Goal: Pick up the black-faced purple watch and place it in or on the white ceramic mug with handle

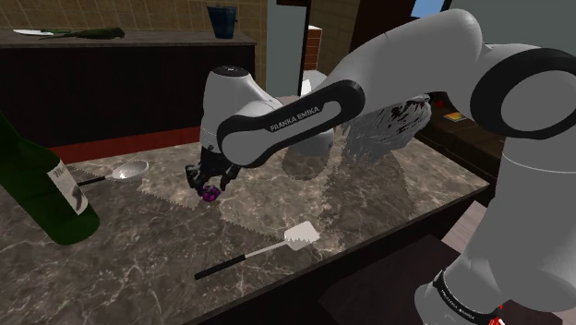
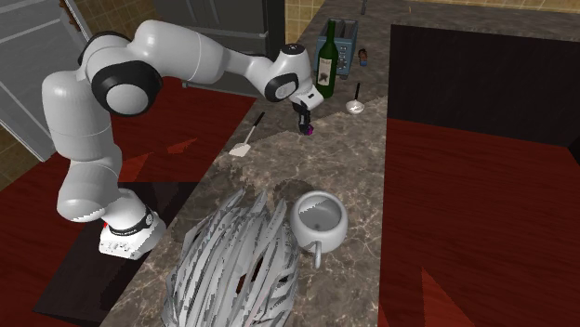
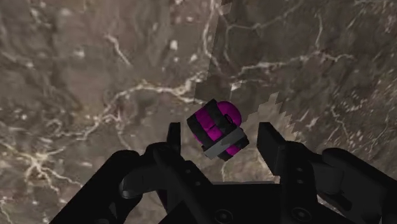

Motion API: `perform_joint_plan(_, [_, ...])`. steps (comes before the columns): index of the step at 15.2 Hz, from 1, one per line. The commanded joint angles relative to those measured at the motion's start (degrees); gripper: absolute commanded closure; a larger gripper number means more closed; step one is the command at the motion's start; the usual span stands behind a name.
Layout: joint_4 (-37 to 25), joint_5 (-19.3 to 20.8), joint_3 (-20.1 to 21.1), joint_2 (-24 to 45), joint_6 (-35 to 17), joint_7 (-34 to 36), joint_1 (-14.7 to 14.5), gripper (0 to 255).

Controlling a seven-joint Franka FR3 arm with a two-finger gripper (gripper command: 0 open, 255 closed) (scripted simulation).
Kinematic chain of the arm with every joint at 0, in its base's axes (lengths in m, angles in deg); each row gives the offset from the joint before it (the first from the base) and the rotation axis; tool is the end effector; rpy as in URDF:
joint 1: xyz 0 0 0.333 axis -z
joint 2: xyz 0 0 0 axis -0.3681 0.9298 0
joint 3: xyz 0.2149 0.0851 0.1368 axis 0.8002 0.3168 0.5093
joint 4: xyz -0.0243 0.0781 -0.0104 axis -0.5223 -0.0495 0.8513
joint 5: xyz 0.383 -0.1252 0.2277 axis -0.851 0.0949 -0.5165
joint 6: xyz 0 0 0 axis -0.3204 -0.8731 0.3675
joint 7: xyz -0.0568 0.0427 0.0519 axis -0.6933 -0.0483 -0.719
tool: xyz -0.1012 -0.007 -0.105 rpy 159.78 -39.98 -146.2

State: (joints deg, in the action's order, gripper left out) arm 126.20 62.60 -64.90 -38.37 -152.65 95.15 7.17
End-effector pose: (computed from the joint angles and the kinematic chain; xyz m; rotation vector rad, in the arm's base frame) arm 0.6189 0.3637 0.2601 -2.9499 0.2273 -0.2433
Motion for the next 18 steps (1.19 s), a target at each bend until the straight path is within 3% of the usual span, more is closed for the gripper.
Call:
perform_joint_plan(1, [0.00,0.00,0.00,0.00,0.00,0.00,0.00,255])
perform_joint_plan(9, [0.00,0.00,0.00,0.00,-0.01,0.00,0.00,255])
perform_joint_plan(18, [-3.41,-1.00,0.47,-2.66,5.97,-0.45,0.30,255])
